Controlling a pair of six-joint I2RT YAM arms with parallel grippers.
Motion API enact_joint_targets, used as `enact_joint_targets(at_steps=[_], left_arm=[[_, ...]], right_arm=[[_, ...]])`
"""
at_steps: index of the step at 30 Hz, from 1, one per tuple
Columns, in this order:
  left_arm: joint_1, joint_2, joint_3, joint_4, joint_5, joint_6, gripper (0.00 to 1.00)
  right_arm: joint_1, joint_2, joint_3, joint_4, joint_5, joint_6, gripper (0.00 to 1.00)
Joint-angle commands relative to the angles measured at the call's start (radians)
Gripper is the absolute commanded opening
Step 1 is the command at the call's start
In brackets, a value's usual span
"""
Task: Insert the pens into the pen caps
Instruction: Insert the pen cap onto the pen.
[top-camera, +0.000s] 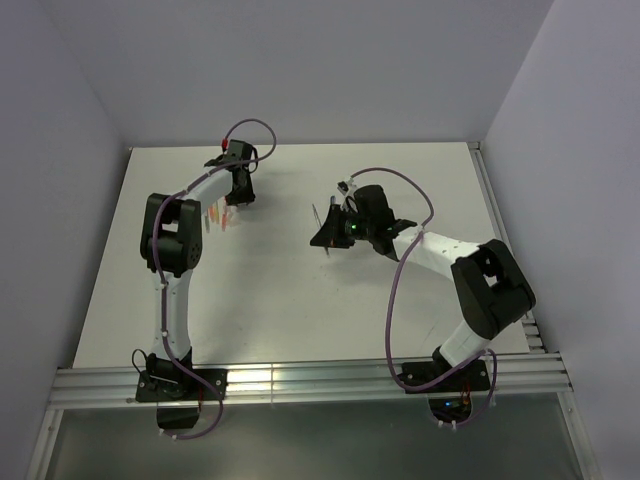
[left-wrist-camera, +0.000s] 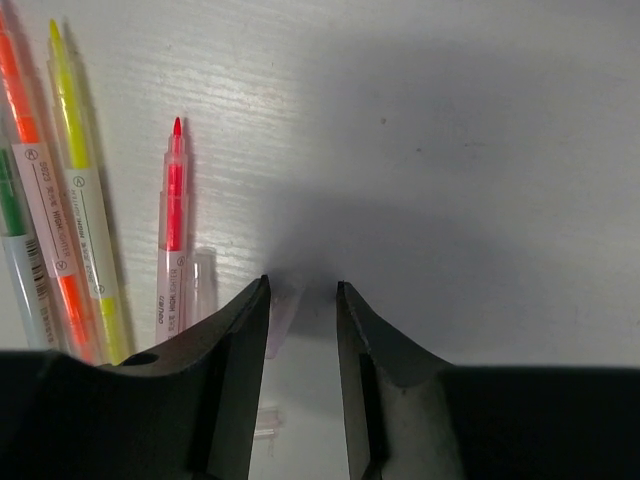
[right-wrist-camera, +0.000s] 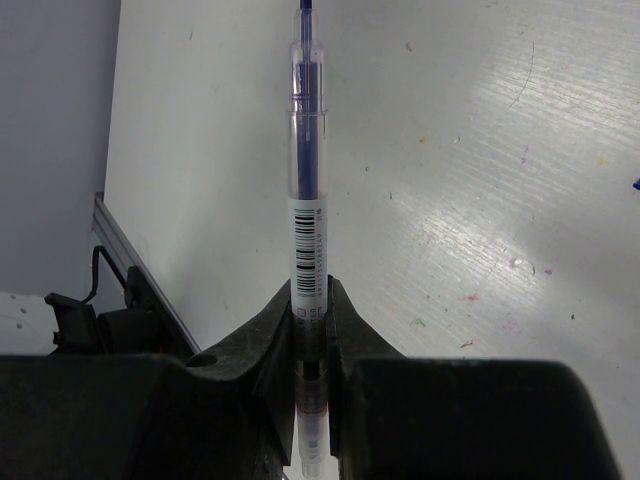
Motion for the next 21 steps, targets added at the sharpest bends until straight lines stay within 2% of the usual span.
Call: enact_joint_targets(at_steps=[1, 21], left_arm=[[0.003, -0.029, -0.013, 0.01, 0.02, -0.02, 0.38], [0.006, -0.08, -0.056, -0.025, 0.046, -0.021, 0.33]], right_arm=[[-0.007, 0.011, 0.01, 0.036, -0.012, -0.003, 0.0], [-0.002, 0.005, 0.011, 0.036, -0.019, 0.003, 0.0]])
